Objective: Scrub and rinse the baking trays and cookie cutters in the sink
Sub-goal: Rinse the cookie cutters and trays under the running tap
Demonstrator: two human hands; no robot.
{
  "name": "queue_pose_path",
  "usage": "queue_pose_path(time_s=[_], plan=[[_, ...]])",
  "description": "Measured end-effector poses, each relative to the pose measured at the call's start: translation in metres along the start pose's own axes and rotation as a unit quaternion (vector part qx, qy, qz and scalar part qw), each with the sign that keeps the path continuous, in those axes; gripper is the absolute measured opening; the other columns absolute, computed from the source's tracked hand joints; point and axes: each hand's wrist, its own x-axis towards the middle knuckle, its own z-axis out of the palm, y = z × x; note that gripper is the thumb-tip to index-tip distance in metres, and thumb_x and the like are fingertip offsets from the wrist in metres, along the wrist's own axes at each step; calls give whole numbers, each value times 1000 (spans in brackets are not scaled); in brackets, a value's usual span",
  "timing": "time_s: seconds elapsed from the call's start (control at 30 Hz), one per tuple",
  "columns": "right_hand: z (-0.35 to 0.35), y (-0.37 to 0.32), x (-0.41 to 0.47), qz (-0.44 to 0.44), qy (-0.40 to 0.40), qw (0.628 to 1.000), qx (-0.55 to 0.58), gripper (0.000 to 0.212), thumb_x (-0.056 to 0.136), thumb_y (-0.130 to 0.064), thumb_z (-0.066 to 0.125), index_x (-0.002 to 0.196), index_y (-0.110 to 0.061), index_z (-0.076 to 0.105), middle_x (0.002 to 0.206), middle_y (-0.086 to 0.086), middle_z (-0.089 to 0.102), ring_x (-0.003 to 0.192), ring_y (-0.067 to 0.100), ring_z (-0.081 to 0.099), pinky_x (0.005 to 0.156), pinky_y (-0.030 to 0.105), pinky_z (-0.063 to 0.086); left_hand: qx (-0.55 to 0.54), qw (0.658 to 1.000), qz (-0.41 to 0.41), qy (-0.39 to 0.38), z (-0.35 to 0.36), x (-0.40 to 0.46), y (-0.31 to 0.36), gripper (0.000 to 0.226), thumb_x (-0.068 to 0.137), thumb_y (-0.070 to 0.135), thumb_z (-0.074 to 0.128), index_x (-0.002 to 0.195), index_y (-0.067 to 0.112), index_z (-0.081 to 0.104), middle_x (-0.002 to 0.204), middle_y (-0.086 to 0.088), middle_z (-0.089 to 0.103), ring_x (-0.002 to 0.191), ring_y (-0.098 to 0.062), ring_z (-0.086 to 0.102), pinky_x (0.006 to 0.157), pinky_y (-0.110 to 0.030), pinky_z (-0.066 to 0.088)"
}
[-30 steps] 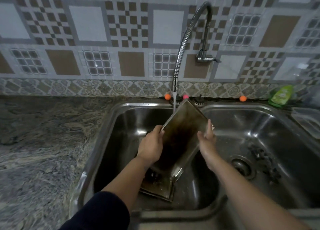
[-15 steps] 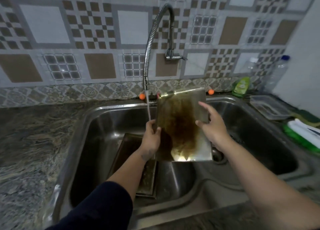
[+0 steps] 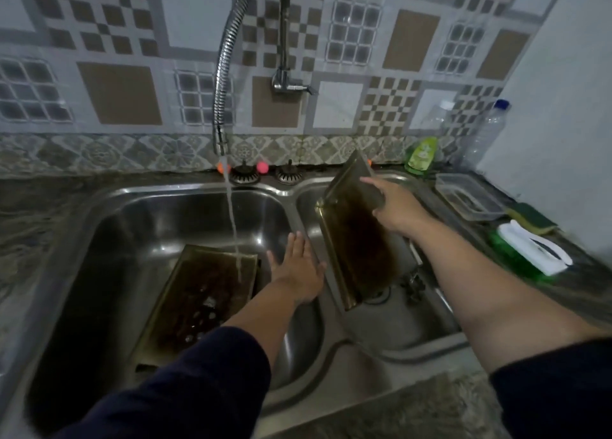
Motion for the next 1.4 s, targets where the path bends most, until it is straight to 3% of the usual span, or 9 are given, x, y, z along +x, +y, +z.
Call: queue_pose_path(time_s=[0.1, 0.2, 0.47, 0.63, 0.73, 0.83, 1.0, 1.23, 1.4], plan=[[34, 38, 7, 7, -40, 999, 18, 72, 88, 1, 55, 144, -41, 36, 151, 1, 40, 133, 20, 43, 103, 20, 32, 63, 998, -18, -1, 16, 7, 4, 68, 101, 48, 13, 150, 10, -16, 156, -6, -28, 143, -21, -28, 115, -59, -10], [60, 73, 14, 57, -69, 994, 65, 66, 93, -4, 51, 145, -41, 33, 153, 3, 35, 136, 23, 39, 111, 31, 33, 108, 993, -41, 26, 26, 12, 9, 66, 101, 46, 8, 147, 9, -21, 155, -8, -29, 143, -21, -28, 115, -57, -12], [117, 131, 20, 111, -78, 968, 212, 66, 92, 6, 51, 147, -29, 35, 150, 1, 38, 136, 22, 38, 113, 34, 32, 147, 986, -49, 53, 27, 18, 10, 64, 101, 40, 12, 151, 10, -13, 159, -6, -23, 145, -18, -24, 117, -55, -7], [140, 148, 21, 154, -122, 975, 106, 72, 92, -13, 61, 150, -35, 25, 148, 10, 41, 129, 30, 45, 110, 39, 35, 135, 988, -48, 66, 28, 17, 8, 64, 100, 40, 13, 152, 11, -11, 159, -4, -22, 145, -16, -24, 116, -56, -9], [152, 147, 16, 173, -166, 970, 40, 74, 91, -25, 63, 151, -36, 20, 160, 7, 15, 143, 34, 22, 117, 42, 22, 135, 987, -49, 69, 28, 16, 8, 64, 100, 41, 12, 153, 12, -11, 159, -3, -22, 145, -16, -24, 117, -56, -8], [152, 142, 11, 139, -204, 967, -58, 76, 91, -38, 62, 152, -33, 17, 162, 5, -2, 147, 34, 4, 119, 48, 14, 136, 987, -51, 68, 28, 16, 9, 64, 100, 41, 12, 152, 13, -12, 159, -2, -23, 145, -16, -24, 117, -56, -9], [135, 113, 4, 94, -177, 978, -61, 68, 92, -36, 59, 149, -40, 23, 162, 0, -7, 147, 34, 0, 118, 53, 12, 136, 987, -51, 67, 27, 15, 9, 64, 100, 41, 12, 152, 12, -13, 159, -2, -24, 145, -16, -25, 117, -56, -9], [107, 28, -21, -12, -104, 992, -67, 49, 97, -34, 47, 144, -39, 36, 159, 2, 19, 147, 26, 13, 118, 46, 14, 102, 994, -35, 36, 19, 12, 5, 65, 101, 47, 12, 153, 14, -10, 159, 0, -22, 145, -16, -22, 117, -55, -9], [104, -40, -45, -98, -87, 982, -133, 47, 99, -30, 39, 145, -36, 34, 160, 1, 16, 148, 25, 7, 119, 48, 10, 64, 994, -46, 79, 4, -9, -41, 57, 101, 46, 23, 153, 25, 13, 162, 2, 7, 149, -20, 3, 120, -49, 6]])
